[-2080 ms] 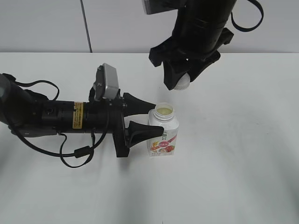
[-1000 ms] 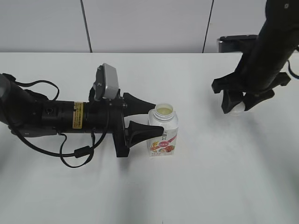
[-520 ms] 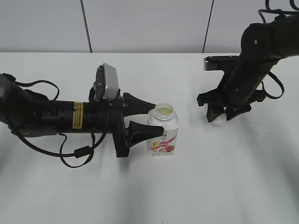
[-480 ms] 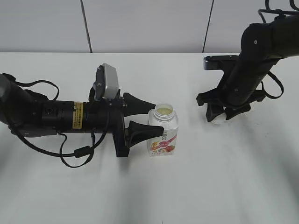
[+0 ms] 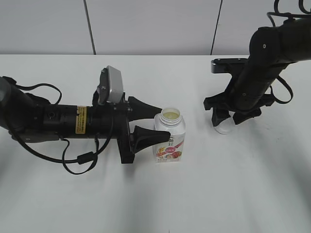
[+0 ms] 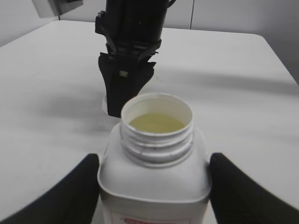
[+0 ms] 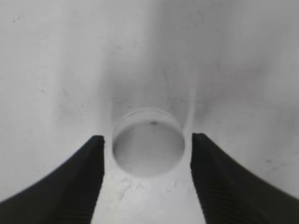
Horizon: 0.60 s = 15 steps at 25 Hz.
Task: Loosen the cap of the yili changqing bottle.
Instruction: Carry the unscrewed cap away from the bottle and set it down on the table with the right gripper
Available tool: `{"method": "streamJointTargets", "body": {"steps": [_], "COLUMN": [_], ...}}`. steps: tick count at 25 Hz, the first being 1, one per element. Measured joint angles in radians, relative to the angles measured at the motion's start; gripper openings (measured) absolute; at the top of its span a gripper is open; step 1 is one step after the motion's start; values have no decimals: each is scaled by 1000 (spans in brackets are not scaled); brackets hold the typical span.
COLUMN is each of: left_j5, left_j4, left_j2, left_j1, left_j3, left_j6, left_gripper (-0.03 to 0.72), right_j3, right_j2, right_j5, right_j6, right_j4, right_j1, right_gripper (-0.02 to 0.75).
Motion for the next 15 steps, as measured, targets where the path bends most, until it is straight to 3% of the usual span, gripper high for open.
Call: {"method": "streamJointTargets", "body": {"steps": [3, 11, 13, 15], "left_j5": [0, -13, -18, -14], "left_j4": [0, 15, 32, 55], "left_j2": [0, 0, 0, 0], "left_j1": [0, 0, 3, 5], "left_j3": [0, 0, 0, 0], "left_j6": [0, 1, 1, 1], "left_gripper": [435, 435, 469, 555], "right_j3": [0, -3, -3, -3], "right_j2": [0, -11, -24, -38], "right_j5": [-1, 12, 15, 23], "right_j6": [0, 0, 0, 0], "right_j4": [1, 1, 1, 2], "right_j1": [0, -1, -1, -1], "right_gripper": [599, 599, 595, 595]}}
